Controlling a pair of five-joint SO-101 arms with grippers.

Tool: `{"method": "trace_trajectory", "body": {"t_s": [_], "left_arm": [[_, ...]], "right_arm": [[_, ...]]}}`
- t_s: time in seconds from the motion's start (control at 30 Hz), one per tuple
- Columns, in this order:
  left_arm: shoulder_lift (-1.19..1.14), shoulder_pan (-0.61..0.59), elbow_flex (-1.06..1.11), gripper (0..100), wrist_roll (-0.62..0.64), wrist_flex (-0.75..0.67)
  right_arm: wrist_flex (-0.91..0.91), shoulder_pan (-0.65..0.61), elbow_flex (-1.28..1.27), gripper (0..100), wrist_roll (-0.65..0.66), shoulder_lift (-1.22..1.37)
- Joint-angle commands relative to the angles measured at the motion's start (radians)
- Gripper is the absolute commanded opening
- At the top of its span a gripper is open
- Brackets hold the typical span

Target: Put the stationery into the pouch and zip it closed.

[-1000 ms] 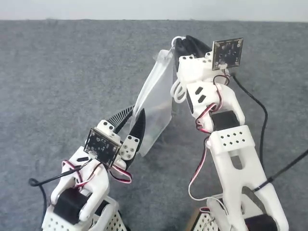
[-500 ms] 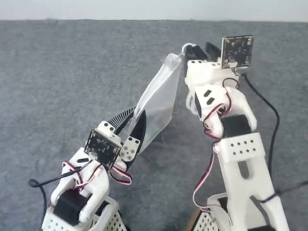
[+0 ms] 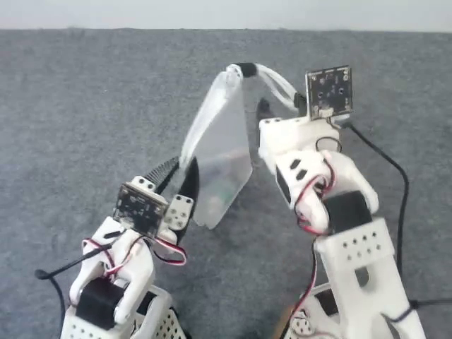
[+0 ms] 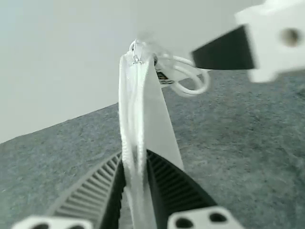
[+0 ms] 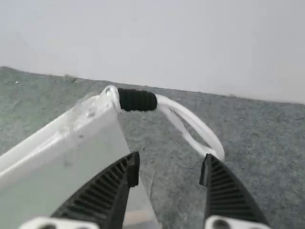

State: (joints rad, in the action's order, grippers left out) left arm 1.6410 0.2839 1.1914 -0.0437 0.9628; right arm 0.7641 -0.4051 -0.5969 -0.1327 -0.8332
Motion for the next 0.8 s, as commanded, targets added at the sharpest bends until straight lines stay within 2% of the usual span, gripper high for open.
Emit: {"method": "trace_trajectory", "body": {"t_s": [0.0,0.13,0.3,0.47,0.53,0.67,0.77], "left_arm": [[0.011,-0.089,-0.013,1,-0.008,0.003],[0.011,-0.144,-0.033,2,-0.014,0.005],[0.011,-0.227,-0.064,11,-0.014,0.008],[0.011,-0.299,-0.064,13,-0.009,0.008],[0.011,-0.311,-0.064,13,-0.005,0.011],[0.011,-0.344,-0.079,13,0.081,0.046],[0.011,-0.377,-0.101,17,0.084,0.086]], "right_arm": [[0.062,-0.036,0.029,20.2,-0.002,-0.107],[0.114,-0.064,0.029,20.2,0.028,-0.188],[0.18,-0.119,0.029,20.2,0.103,-0.263],[0.278,-0.134,0.028,19.7,0.141,-0.303],[0.312,-0.133,0.028,16.5,0.146,-0.32],[0.351,-0.133,0.026,6.8,0.149,-0.352],[0.358,-0.104,-0.014,4.2,0.187,-0.387]]}}
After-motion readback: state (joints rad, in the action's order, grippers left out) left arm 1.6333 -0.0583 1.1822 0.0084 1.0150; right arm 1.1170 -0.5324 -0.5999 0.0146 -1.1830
